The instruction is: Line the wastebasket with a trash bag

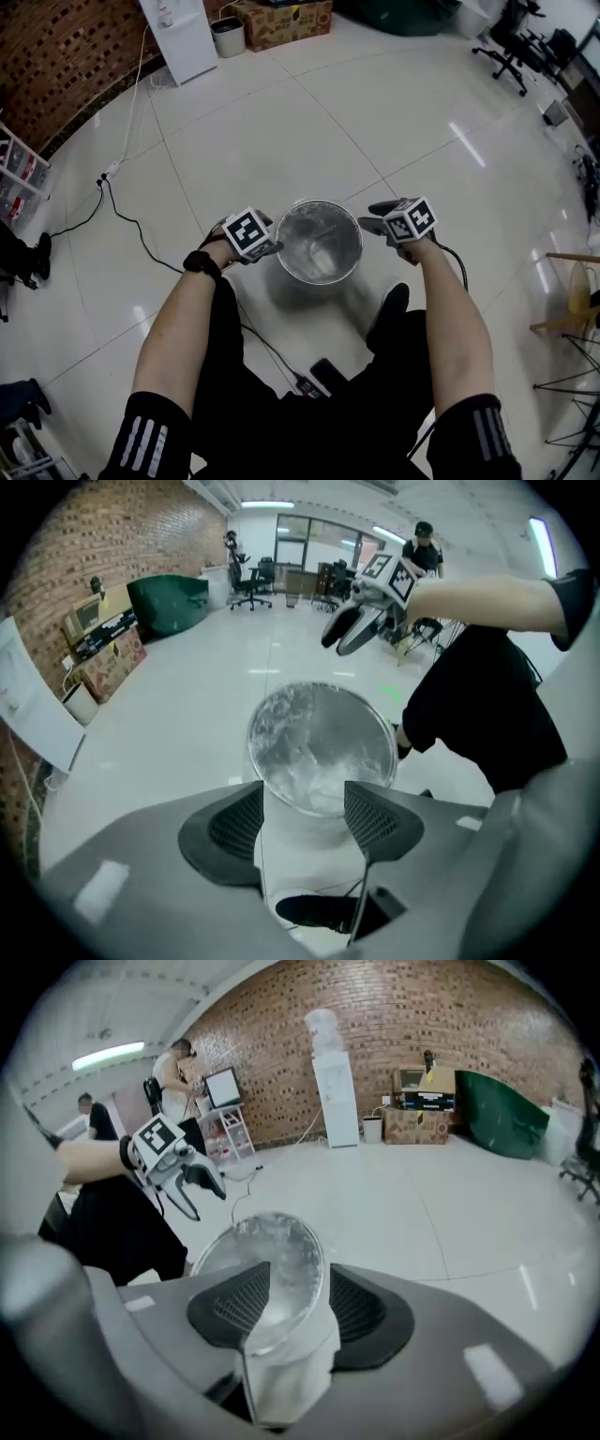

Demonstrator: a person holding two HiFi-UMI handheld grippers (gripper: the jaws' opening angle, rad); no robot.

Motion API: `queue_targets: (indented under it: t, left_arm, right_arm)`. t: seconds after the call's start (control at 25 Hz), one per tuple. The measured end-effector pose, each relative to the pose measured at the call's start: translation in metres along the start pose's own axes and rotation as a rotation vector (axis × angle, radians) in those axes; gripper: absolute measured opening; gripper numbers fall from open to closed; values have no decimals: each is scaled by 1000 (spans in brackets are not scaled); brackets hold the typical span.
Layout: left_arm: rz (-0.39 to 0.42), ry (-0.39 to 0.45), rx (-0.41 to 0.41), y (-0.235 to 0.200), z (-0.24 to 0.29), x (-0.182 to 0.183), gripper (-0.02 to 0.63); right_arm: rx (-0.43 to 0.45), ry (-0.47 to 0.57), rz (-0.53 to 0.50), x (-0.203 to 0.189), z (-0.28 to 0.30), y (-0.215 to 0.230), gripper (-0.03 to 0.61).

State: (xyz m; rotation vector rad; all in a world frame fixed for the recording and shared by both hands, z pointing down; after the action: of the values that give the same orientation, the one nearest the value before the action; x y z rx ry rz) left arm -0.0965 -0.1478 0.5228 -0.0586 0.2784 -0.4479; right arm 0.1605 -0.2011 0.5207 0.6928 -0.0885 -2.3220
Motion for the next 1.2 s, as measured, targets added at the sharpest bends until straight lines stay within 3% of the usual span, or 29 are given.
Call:
queue_targets:
  t: [0.12, 0.28, 0.44, 0.72, 1.2]
  left_arm:
    - [6, 90, 43, -3, -29, 25, 259]
    - [33, 125, 96, -15, -50, 45, 255]
    - [64, 131, 121, -21, -56, 60, 249]
    - [144, 102, 131, -24, -59, 76, 249]
    - [166, 91, 131, -36, -57, 79, 249]
  right_arm:
    - [90, 40, 7, 17, 10, -2, 210]
    - [135, -42, -39, 16, 42, -2, 231]
    - [127, -58, -42, 22, 66, 9, 268]
    - [181, -67, -32, 39, 87, 14, 268]
    - [266, -210, 77, 4, 128, 27, 276]
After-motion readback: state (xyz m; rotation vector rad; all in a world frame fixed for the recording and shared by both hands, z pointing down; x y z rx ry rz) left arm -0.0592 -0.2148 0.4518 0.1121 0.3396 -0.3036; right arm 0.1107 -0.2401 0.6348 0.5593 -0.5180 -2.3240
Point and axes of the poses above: the fingertips, and each gripper's own axes: z forward along the fingers, y to its right, x out of its top, the point moved 5 cm from there along -z, backward along the fingers, and after that the axes turned 12 degrees about -y, right-handed, at the moved point
